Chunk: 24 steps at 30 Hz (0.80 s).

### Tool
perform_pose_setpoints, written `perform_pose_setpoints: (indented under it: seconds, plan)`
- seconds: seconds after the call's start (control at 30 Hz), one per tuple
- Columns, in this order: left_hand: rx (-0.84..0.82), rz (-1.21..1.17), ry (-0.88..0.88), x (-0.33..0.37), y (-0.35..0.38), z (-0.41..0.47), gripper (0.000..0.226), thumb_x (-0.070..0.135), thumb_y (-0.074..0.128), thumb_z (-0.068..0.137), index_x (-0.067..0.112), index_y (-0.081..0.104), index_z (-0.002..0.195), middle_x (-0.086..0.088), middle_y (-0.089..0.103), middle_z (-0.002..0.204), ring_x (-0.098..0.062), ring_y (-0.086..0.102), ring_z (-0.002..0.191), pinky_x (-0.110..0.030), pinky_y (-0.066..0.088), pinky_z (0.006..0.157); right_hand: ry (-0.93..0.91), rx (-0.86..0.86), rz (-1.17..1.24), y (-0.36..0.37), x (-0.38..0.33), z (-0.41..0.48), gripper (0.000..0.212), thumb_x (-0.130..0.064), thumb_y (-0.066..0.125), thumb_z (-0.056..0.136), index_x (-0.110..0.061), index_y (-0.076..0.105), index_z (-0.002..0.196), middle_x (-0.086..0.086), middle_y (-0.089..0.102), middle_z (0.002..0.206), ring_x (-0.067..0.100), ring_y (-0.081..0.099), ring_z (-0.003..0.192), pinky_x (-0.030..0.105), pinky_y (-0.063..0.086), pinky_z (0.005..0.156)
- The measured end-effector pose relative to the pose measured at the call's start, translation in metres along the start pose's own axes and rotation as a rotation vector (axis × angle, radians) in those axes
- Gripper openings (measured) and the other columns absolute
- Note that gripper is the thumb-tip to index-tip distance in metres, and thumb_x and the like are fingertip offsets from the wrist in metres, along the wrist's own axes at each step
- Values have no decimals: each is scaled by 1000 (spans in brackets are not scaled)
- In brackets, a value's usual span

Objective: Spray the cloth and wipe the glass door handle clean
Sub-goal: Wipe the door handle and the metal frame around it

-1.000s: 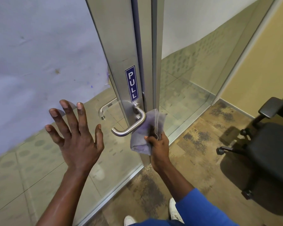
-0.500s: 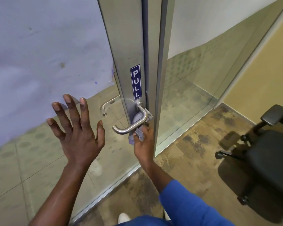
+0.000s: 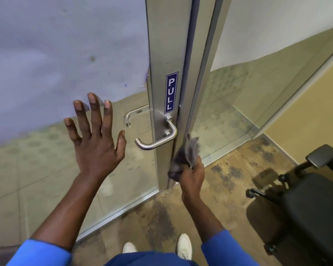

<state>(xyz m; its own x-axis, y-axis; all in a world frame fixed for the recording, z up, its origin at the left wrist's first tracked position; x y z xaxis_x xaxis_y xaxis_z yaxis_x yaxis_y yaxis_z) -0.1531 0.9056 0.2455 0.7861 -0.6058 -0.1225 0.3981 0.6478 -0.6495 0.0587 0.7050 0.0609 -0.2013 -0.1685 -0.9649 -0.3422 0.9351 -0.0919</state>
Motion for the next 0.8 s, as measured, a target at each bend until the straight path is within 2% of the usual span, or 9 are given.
perform_pose_setpoints:
  seconds: [0.03, 0.07, 0.13, 0.17, 0.27, 0.4, 0.57, 0.7, 0.8]
  plan:
    - [-1, 7, 0, 0, 0, 0, 112, 43, 68, 101, 19, -3, 184, -3, -26, 189, -28, -32, 174, -48, -27, 138, 65, 51, 181, -8, -11, -2, 49, 7, 58, 97, -25, 66, 133, 9, 73, 119, 34, 76, 108, 52, 68, 85]
    - [-5, 8, 0, 0, 1, 0, 111, 44, 68, 102, 19, -3, 184, -3, -26, 189, -28, -32, 174, -48, -27, 138, 25, 84, 253, -15, -32, -3, 53, 6, 59, 96, -30, 65, 134, 6, 72, 123, 29, 75, 111, 48, 68, 87]
    - [-11, 12, 4, 0, 1, 0, 109, 45, 66, 103, 20, -4, 183, -2, -27, 189, -28, -32, 174, -48, -28, 138, -322, 92, 125, -26, -99, -8, 51, -2, 57, 90, -39, 65, 125, 2, 62, 123, 13, 67, 110, 38, 65, 89]
    - [-10, 17, 6, 0, 2, 0, 108, 46, 64, 104, 20, -4, 183, -3, -26, 189, -28, -32, 174, -48, -27, 138, -546, 70, 14, -24, -135, -16, 47, -5, 55, 87, -35, 65, 121, 4, 56, 120, 12, 61, 106, 37, 62, 85]
    - [-2, 26, -3, 0, 1, -1, 105, 46, 61, 106, 19, -3, 184, -4, -25, 190, -30, -30, 175, -49, -26, 138, -993, 31, -263, 7, -197, -32, 57, 0, 62, 87, -15, 65, 142, 15, 51, 117, 19, 51, 107, 28, 51, 77]
    - [5, 59, 8, 0, 1, -1, 103, 49, 60, 107, 18, -1, 184, -6, -24, 190, -31, -29, 176, -50, -25, 139, -1112, -1, -591, 62, -212, -41, 78, 11, 65, 86, -16, 56, 158, 20, 58, 111, 35, 56, 101, 41, 52, 69]
    - [2, 99, 18, -1, 1, -2, 103, 50, 59, 107, 17, -2, 184, -8, -24, 190, -31, -29, 175, -50, -26, 139, -1229, -15, -795, 66, -192, -39, 62, -7, 54, 94, -19, 61, 155, 21, 61, 114, 34, 51, 101, 41, 45, 77]
    - [1, 96, 11, 0, 1, -1, 106, 50, 60, 106, 18, -4, 183, -7, -24, 190, -30, -30, 175, -50, -26, 139, -1321, -154, -1099, 63, -172, -21, 78, -3, 72, 85, -32, 57, 156, 18, 61, 115, 34, 57, 98, 41, 42, 78]
    - [-7, 100, 9, 0, 0, -1, 107, 49, 61, 106, 18, -5, 183, -6, -26, 190, -30, -31, 175, -50, -26, 139, -1463, -229, -1198, 65, -175, -18, 74, -8, 73, 83, -31, 59, 152, 18, 62, 117, 36, 59, 103, 44, 43, 84]
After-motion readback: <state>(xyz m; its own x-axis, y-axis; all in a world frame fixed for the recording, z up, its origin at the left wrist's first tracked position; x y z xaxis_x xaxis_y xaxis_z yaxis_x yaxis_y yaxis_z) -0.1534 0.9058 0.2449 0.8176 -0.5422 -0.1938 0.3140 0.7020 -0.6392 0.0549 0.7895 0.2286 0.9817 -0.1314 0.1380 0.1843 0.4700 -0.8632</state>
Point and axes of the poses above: each hand's wrist, its own z-axis towards the middle knuckle, its own y-axis out of the palm, x = y × z, the point moved 9 cm from there along z, towards the middle knuckle
